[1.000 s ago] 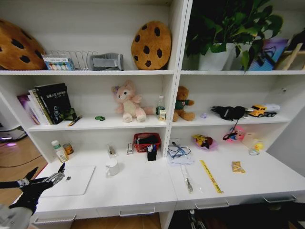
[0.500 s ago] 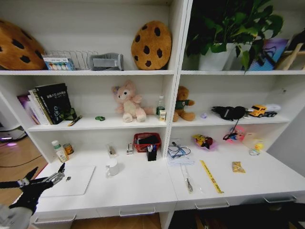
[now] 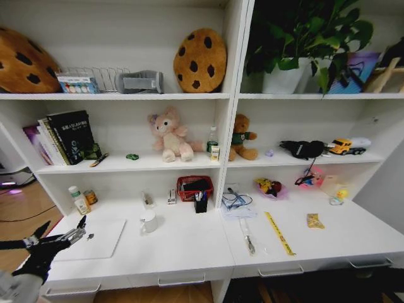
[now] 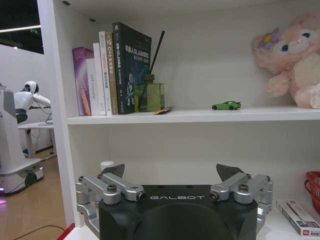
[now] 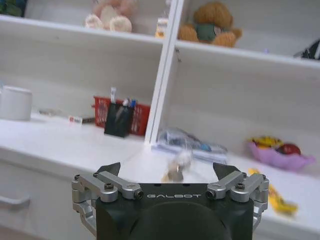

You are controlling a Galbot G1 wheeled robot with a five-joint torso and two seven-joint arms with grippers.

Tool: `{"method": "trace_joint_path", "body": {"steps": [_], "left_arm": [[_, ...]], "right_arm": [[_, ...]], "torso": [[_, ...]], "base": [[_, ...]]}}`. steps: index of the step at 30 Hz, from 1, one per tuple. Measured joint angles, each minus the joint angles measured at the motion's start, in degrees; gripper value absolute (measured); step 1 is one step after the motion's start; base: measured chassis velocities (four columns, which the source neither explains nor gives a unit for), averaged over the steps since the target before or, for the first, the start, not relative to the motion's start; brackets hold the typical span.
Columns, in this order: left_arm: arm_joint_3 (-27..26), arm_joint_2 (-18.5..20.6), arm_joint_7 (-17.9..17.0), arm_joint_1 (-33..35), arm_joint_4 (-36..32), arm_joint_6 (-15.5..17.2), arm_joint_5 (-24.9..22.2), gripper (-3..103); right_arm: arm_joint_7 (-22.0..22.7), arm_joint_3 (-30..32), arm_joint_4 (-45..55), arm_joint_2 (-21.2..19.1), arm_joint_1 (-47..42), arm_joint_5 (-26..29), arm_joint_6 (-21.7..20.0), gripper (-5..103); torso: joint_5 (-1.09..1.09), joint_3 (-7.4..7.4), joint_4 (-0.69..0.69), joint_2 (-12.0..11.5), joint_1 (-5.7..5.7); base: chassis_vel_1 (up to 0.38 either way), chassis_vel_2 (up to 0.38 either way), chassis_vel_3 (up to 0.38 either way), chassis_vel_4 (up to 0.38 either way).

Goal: Organize the objects on the table.

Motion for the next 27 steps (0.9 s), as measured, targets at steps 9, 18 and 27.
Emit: {"method": "trace_joint_path", "body": {"steps": [9,18,27], "left_arm": [[0.0,0.0,0.0,0.0,0.0,0.0,0.0,100],[0.0,0.0,0.0,0.0,0.0,0.0,0.0,100],[0.0,0.0,0.0,0.0,0.0,0.0,0.0,100]], "right_arm": [[2.3,15.9,18.2,0.0,7.0,12.4,-14.2,100],[7.3,19.4,19.4,-4.2,16.7,23.0,-28.6,100],[8.2,18.2,16.7,-3.8,18.1,22.4,-29.5,100]], "torso": [[0.02,0.01,0.01,0.0,0.00],[0.02,0.01,0.01,0.0,0.02],[0.01,0.01,0.01,0.0,0.01]], "base": [[0.000,0.000,0.000,0.000],[0.000,0.000,0.000,0.000],[-0.055,-0.051,0.050,0.054]]}}
